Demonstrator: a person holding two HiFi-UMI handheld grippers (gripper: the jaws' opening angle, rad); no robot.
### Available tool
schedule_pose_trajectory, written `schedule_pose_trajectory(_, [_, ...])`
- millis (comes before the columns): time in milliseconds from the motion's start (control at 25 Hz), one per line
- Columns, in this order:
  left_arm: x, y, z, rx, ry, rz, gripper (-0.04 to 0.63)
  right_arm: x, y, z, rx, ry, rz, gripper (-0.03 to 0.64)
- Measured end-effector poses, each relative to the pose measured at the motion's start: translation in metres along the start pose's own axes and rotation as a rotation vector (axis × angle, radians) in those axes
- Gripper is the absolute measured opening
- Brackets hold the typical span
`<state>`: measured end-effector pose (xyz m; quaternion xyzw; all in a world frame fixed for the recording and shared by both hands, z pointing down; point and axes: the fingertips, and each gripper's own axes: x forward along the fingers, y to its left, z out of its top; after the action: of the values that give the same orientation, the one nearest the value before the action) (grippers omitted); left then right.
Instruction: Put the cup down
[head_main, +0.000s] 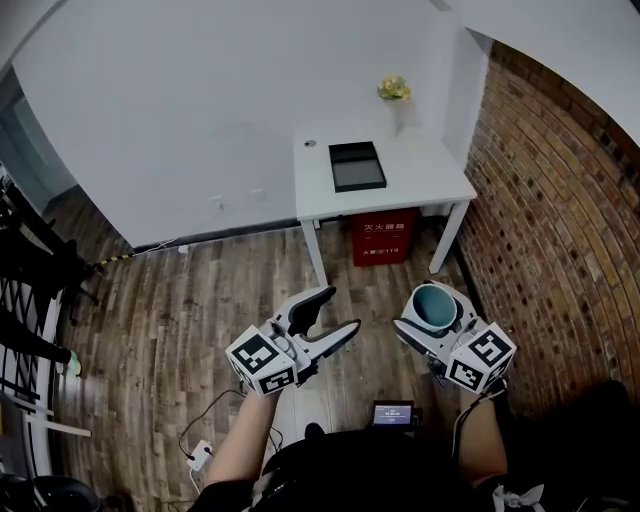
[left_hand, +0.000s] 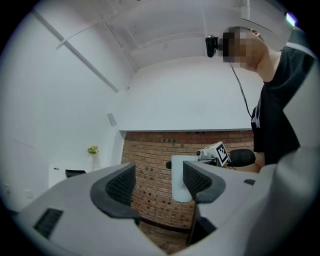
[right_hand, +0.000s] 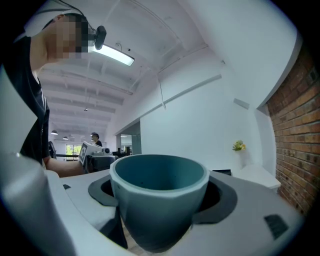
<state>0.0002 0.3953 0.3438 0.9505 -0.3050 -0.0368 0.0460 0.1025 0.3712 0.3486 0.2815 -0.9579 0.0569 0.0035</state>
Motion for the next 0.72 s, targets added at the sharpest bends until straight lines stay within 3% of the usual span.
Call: schedule_pose_trajectory(720, [0.086, 0.006, -0.028, -0.035, 0.032, 0.035, 0.304, -0.024, -0.077, -0.019, 0.043, 0.012, 0.038, 0.405])
